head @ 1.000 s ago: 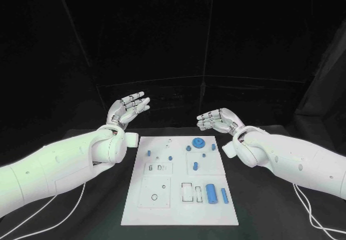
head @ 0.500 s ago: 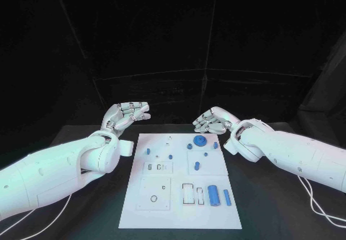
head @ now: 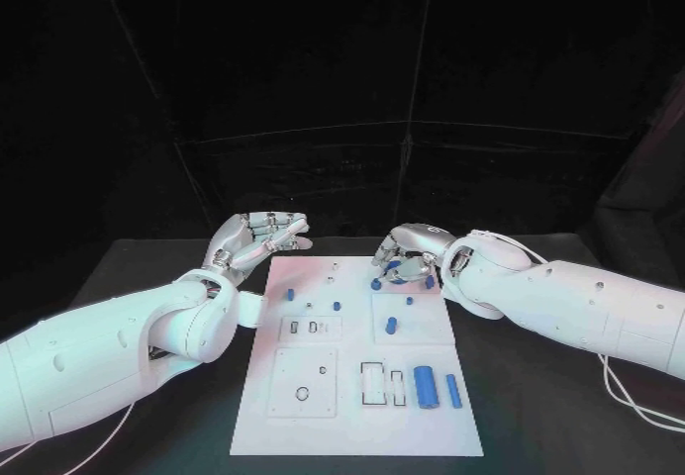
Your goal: Assemble the parts on the task board
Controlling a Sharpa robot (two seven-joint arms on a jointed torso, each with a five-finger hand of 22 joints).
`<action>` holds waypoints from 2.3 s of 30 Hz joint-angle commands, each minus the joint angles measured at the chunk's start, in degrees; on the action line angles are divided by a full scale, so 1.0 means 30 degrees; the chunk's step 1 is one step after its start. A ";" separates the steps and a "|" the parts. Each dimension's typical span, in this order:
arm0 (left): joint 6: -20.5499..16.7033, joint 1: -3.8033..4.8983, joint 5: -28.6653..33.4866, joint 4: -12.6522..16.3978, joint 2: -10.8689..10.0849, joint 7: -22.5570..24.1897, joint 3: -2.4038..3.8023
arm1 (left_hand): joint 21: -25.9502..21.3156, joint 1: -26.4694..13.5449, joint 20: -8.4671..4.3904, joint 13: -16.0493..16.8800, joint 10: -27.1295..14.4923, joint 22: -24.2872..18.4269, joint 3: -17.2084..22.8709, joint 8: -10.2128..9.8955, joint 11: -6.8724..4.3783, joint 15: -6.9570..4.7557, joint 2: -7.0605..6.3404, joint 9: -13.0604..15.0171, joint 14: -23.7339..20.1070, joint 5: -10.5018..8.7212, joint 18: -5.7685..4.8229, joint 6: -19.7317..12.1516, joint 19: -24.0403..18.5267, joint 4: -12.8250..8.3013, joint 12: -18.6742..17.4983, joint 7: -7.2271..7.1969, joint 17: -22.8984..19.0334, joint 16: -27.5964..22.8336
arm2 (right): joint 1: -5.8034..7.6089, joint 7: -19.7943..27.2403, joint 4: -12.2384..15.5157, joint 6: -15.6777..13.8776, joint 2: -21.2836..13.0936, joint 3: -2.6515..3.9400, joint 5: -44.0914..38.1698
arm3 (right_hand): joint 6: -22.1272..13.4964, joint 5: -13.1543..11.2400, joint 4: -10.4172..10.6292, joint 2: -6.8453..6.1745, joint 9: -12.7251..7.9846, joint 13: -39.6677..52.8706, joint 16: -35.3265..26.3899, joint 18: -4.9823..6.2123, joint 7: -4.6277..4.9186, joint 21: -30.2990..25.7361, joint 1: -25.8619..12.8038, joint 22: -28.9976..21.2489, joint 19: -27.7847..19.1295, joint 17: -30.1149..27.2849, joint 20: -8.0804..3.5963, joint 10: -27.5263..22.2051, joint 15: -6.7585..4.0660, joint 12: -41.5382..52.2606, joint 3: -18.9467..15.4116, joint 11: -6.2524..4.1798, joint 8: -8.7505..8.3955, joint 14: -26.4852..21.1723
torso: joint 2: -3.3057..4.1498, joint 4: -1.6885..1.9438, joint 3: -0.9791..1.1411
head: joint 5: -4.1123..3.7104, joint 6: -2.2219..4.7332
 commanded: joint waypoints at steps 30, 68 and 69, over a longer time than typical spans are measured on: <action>0.1124 0.0050 -0.0053 0.0152 -0.0033 -0.0371 0.0015 | 0.0151 -0.0016 -0.0070 -0.0057 0.0042 -0.0031 -0.0042 -0.0228 0.0027 -0.0025 0.0298 -0.0041 0.0186 -0.0001 0.0266 0.0103 0.0378 -0.0293 -0.0255 0.0104 0.0066 -0.0102 | 0.0123 -0.2108 -0.0757 0.2359 0.1346 0.0021 -0.3863 | -0.0088 -0.0607 0.0379 0.0281 0.0002 0.0009 0.6190 -0.0382 -0.0009 0.6175 0.0004 0.6270 -0.0621 0.5720 0.0285 -0.0165 0.0186 0.0036 0.1462 0.0053 -0.0053 0.0046 | 0.0462 0.0012 -0.0035 | 0.0138 -0.0252; 0.1146 0.0091 0.0002 -0.0021 -0.0091 -0.0447 0.0017 | 0.0161 -0.0004 -0.0080 -0.0059 0.0030 -0.0041 -0.0034 -0.0269 0.0029 -0.0028 0.0353 -0.0040 0.0220 0.0000 0.0261 0.0107 0.0435 -0.0349 -0.0304 0.0107 0.0082 -0.0117 | 0.0119 -0.1962 -0.0328 -0.1751 0.1437 0.0031 -0.2549 | 0.1261 -0.1507 0.0730 0.0298 0.0034 0.0030 0.9583 -0.0969 -0.0200 0.9628 0.0245 1.0495 0.0391 0.9054 0.0144 0.1427 -0.0011 0.0006 0.4208 -0.0262 0.0013 0.0248 | 0.0491 0.0064 -0.0068 | 0.0132 -0.0408; 0.1149 0.0092 0.0002 -0.0047 -0.0078 -0.0448 0.0017 | 0.0161 -0.0004 -0.0080 -0.0059 0.0030 -0.0041 -0.0034 -0.0270 0.0029 -0.0028 0.0354 -0.0040 0.0220 0.0000 0.0261 0.0107 0.0435 -0.0350 -0.0305 0.0107 0.0082 -0.0118 | 0.0119 -0.2062 -0.0433 -0.1828 0.1549 0.0032 -0.2518 | 0.1256 -0.1531 0.0755 0.0282 0.0031 0.0028 0.9595 -0.0970 -0.0195 0.9646 0.0224 1.0511 0.0386 0.9055 0.0147 0.1415 -0.0006 -0.0002 0.4233 -0.0260 0.0004 0.0242 | 0.0496 0.0087 -0.0073 | 0.0129 -0.0388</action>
